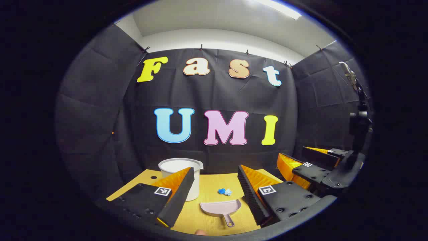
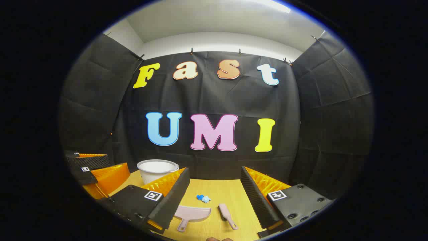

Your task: Pick up the small broom and dustpan from the desktop, sweep the trash into the dustpan with the broom, and then empty the trash into the garbage bin.

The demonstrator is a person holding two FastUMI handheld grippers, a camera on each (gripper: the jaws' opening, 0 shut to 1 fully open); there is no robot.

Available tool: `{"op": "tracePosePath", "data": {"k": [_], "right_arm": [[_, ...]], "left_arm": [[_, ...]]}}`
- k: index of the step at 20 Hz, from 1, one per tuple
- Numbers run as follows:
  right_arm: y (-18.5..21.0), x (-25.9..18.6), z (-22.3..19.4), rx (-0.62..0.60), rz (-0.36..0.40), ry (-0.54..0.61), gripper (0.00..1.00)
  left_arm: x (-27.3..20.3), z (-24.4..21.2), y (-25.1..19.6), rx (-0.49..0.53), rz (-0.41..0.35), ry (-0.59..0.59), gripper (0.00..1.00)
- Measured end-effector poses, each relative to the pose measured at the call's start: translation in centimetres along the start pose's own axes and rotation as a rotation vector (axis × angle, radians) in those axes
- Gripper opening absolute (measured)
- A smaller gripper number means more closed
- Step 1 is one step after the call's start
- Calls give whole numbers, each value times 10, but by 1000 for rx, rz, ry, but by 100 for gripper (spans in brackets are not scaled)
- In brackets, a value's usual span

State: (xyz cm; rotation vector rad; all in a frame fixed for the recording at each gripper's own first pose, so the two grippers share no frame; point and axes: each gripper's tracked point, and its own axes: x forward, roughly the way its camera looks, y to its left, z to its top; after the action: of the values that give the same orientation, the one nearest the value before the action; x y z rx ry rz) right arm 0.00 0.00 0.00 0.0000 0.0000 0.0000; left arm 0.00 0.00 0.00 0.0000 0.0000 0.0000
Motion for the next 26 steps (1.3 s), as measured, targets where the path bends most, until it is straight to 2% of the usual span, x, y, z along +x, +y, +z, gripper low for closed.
{"op": "tracePosePath", "data": {"k": [7,14,17,26], "right_arm": [[17,-11,8,-3,22,-24,98],[9,-17,2,6,11,-7,96],[7,-22,1,-43,32,-24,98],[-5,-27,-6,0,41,0,96]], "left_arm": [[-6,-4,8,-17,-2,0,77],[-11,-12,6,-49,5,31,77],[-14,-15,-2,-73,-8,37,77],[-24,-17,-10,-54,17,42,77]]}}
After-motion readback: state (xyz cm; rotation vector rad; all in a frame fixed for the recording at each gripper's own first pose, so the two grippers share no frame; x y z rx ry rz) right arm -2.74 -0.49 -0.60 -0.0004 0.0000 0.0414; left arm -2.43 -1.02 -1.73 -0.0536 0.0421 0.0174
